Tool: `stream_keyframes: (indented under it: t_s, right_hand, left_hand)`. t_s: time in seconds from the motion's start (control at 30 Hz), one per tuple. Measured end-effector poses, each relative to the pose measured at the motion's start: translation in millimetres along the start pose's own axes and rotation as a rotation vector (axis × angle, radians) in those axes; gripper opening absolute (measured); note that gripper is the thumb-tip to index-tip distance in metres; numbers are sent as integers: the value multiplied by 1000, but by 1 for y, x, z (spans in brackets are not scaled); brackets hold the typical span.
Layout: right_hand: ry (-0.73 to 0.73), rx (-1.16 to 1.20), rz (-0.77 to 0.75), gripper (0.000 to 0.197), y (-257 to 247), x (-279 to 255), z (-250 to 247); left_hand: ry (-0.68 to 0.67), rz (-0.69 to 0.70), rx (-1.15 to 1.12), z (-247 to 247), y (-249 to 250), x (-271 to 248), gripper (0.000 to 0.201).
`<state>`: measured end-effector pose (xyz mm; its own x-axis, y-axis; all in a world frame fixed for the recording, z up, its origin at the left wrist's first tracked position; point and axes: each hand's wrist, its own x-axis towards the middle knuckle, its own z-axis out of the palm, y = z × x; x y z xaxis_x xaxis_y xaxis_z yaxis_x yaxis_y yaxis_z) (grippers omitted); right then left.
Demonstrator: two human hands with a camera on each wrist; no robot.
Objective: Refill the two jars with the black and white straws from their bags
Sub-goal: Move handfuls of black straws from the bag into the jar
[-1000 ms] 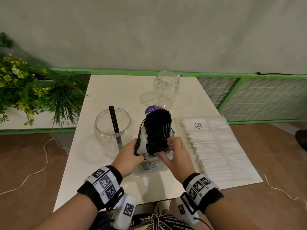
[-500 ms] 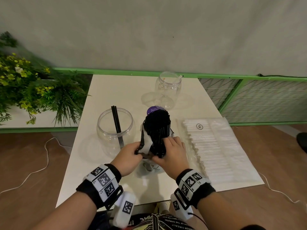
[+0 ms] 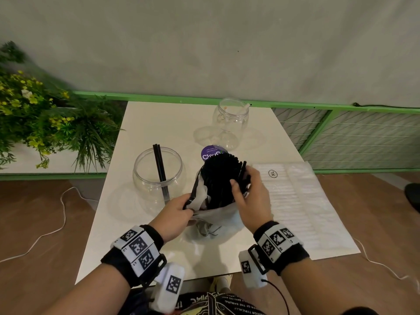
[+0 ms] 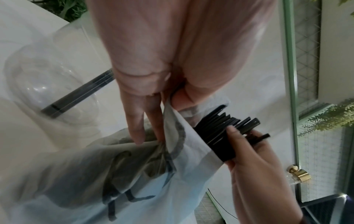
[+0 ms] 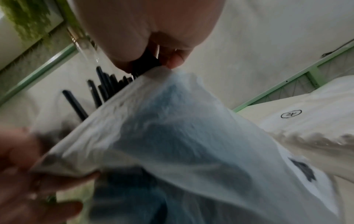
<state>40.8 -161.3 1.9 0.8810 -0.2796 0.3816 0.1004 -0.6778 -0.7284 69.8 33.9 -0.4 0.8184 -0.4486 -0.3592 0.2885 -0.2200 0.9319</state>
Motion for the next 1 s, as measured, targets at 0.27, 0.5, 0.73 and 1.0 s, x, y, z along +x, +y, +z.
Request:
stream_keyframes:
  t_s: [0.27,0.5,0.73,1.0]
  right_hand:
    - [-74,-6,202,47,42,15,9]
    - [60,-44,-115,28,22,-17,-12]
    - [-264,-628,-541,61,37,-30,-1]
    - [-202,-583,-497,44,41,-22,6]
  left_hand:
    - [-9,-7,-29,2,1,0,45]
    - [-19,-10,24,2,1,0,42]
    - [-48,-2,82,3,2,1,43]
    - [-66,23,129,5,1,-1,40]
